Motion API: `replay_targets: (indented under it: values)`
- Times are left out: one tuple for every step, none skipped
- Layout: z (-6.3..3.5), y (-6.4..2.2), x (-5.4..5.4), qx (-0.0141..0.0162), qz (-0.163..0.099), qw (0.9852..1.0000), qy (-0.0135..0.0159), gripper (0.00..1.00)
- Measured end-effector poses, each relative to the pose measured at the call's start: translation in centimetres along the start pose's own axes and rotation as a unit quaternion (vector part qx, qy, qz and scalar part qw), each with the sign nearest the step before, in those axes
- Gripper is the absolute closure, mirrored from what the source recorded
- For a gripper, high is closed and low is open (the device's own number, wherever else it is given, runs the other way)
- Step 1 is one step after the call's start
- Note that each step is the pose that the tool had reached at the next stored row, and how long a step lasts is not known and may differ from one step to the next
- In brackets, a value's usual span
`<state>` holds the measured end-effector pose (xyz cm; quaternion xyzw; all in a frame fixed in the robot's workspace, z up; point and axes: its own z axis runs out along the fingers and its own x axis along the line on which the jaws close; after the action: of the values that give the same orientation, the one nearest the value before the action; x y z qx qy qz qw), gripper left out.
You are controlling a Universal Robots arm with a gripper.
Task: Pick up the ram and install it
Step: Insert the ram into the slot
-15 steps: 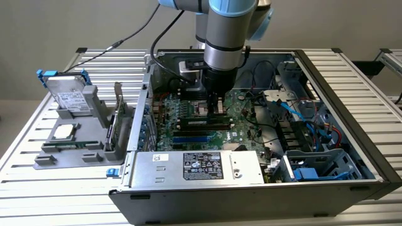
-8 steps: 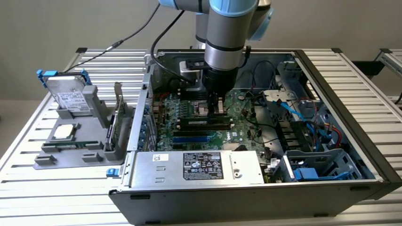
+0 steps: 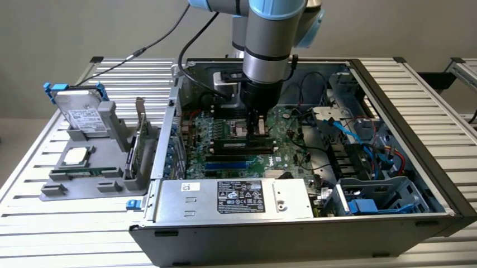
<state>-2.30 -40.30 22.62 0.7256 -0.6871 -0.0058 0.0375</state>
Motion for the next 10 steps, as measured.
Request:
replay_targets:
  values:
    - [0.00, 0.00, 0.00, 0.0000, 0.000, 1.0000, 0.0000, 0.87]
    - [0.00, 0.00, 0.01, -0.0001, 0.000, 1.0000, 0.0000, 0.87]
    - [0.00, 0.01, 0.02, -0.0002, 0.000, 1.0000, 0.0000, 0.87]
    - [0.00, 0.01, 0.06, -0.0002, 0.000, 1.0000, 0.0000, 0.87]
    - [0.01, 0.01, 0.11, -0.0003, 0.000, 1.0000, 0.0000, 0.87]
    - [0.01, 0.01, 0.12, -0.0004, 0.000, 1.0000, 0.0000, 0.87]
    - [0.01, 0.01, 0.13, -0.0004, 0.000, 1.0000, 0.0000, 0.87]
    - [0.01, 0.01, 0.15, -0.0005, 0.000, 1.0000, 0.0000, 0.87]
    - [0.01, 0.01, 0.18, -0.0006, 0.000, 1.0000, 0.0000, 0.87]
    - [0.01, 0.01, 0.21, -0.0008, 0.000, 1.0000, 0.0000, 0.87]
